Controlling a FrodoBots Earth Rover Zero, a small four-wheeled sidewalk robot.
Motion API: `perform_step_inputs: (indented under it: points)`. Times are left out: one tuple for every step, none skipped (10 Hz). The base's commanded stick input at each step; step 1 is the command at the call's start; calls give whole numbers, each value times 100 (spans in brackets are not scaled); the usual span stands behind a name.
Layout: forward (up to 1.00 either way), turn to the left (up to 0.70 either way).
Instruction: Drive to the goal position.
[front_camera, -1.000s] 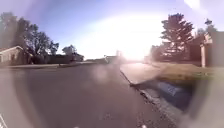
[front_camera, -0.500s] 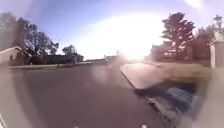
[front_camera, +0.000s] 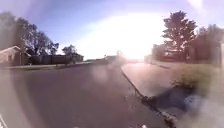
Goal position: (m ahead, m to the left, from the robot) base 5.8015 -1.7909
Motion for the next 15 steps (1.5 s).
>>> perform_step_inputs:
  points:
    - [100, 3]
    - [100, 3]
    - [100, 2]
    - [100, 2]
    - [100, -5]
    - [100, -18]
    - [100, -30]
    - [100, -26]
    - [100, -19]
    - [100, -12]
    - [100, -5]
    - [100, 0]
    - [100, 0]
    - [100, 0]
    - [100, 0]
